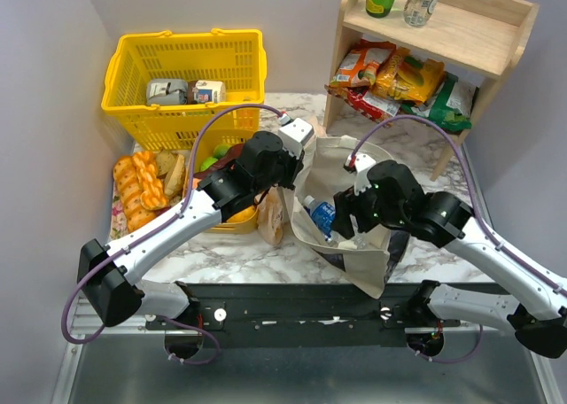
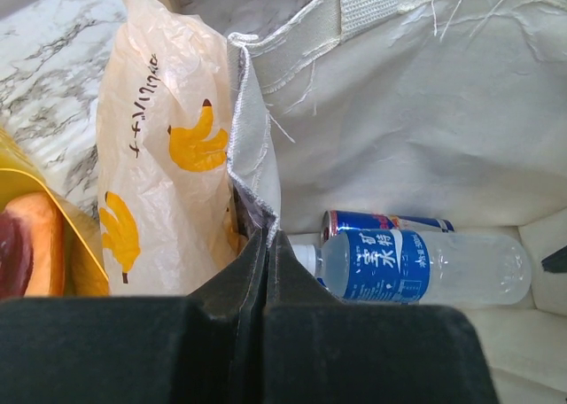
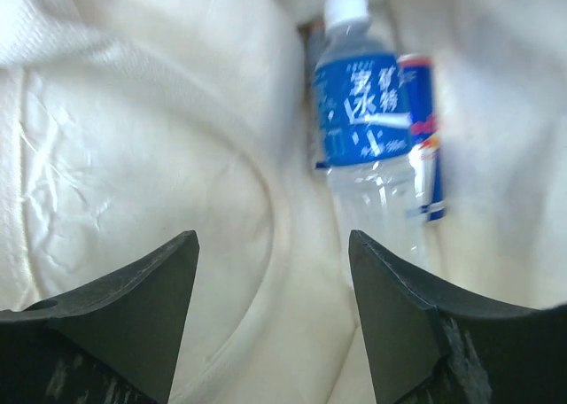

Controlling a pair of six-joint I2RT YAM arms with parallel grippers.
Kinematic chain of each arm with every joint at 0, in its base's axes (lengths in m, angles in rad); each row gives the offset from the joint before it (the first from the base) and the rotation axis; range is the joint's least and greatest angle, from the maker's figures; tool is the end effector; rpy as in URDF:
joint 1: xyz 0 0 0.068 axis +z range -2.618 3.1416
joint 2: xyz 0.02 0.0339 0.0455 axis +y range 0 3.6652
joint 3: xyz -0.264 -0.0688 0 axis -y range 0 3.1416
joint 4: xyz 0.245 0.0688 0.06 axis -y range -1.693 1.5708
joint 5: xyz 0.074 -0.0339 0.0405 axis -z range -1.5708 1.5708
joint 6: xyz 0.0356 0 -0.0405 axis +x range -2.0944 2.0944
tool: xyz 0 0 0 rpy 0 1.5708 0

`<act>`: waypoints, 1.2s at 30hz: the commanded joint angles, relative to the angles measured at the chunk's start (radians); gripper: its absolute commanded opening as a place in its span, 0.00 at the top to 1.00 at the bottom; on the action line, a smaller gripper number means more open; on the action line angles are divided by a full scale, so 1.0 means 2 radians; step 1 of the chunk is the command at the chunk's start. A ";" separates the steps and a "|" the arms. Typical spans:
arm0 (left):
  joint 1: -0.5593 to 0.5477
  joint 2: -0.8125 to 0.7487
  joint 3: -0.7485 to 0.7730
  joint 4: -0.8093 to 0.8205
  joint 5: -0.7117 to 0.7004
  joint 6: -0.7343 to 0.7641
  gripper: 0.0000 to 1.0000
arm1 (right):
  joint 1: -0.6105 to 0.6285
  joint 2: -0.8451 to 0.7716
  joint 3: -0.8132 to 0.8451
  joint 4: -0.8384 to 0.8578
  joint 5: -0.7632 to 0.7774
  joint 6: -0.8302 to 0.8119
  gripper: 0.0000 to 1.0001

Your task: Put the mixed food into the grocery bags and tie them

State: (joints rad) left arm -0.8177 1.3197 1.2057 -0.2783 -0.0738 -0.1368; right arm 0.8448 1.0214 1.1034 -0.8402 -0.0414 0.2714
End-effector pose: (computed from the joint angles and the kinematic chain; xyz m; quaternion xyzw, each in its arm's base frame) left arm 0.2111 -0.2213 0.3591 0.2581 0.7900 -0.2279 0.5074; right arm 0.1323 0.1513 0.3432 -0.2676 0.8786 0.2254 0.3251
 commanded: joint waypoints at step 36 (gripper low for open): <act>-0.002 0.003 -0.006 -0.033 -0.006 0.003 1.00 | -0.060 -0.008 0.202 -0.312 0.206 0.274 0.12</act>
State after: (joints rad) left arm -0.8181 1.3205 1.2037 -0.2779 -0.0891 -0.1310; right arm 0.7307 0.9936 1.5715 -1.2968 0.4511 0.7128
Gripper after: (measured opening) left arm 0.053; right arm 0.882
